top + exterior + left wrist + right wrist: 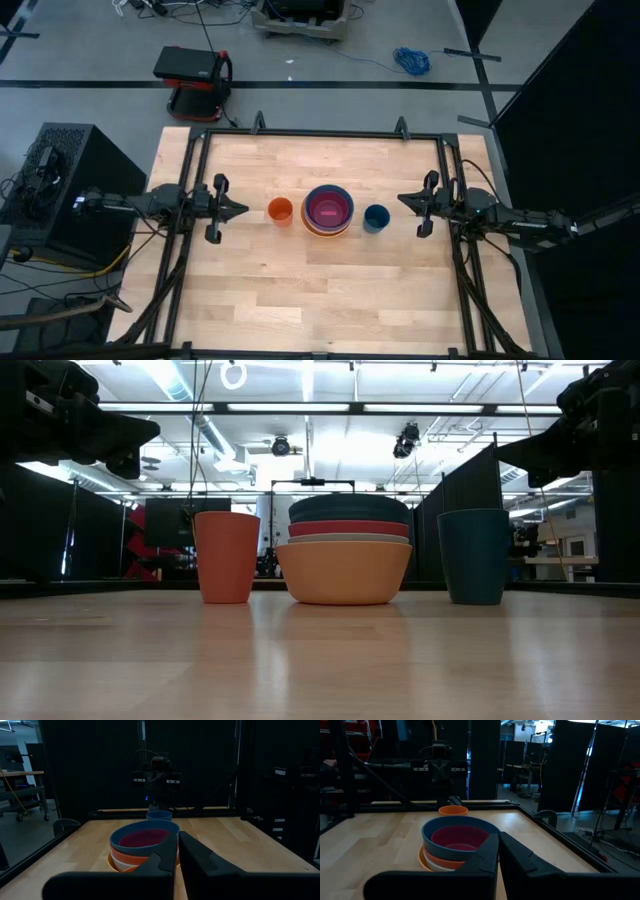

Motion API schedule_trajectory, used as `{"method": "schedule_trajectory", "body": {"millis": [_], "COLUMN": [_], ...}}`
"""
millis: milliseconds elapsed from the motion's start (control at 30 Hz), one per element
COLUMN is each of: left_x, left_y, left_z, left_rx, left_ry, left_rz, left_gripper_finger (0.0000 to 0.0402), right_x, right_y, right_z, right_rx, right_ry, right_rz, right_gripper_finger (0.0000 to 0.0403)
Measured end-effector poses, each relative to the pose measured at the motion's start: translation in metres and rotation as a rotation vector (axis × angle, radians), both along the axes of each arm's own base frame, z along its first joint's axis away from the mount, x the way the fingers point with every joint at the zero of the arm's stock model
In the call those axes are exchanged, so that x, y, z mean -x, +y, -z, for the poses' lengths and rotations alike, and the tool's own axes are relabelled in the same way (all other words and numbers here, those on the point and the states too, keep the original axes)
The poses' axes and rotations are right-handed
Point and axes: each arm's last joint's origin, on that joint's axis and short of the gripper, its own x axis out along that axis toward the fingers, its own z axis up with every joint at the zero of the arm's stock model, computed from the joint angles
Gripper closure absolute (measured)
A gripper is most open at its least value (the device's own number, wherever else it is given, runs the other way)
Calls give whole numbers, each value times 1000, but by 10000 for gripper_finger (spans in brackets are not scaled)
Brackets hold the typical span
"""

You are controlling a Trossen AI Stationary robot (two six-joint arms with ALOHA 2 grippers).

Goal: Nest bowls inside each other
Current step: Return to Home Position

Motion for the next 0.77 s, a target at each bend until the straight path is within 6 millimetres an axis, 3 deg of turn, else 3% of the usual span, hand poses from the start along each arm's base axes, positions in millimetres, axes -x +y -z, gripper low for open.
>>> {"method": "schedule_trajectory", "body": {"millis": [767], "left_x": [0], "left_y": [0], "left_z": [0], "left_rx": [0], "left_ry": [0], "left_rz": [1], "left_gripper_finger": [396], "right_x": [0], "right_y": [0], "right_z": [0], "right_rx": [0], "right_ry": [0], "right_rz": [0], "right_gripper_finger": [403]}}
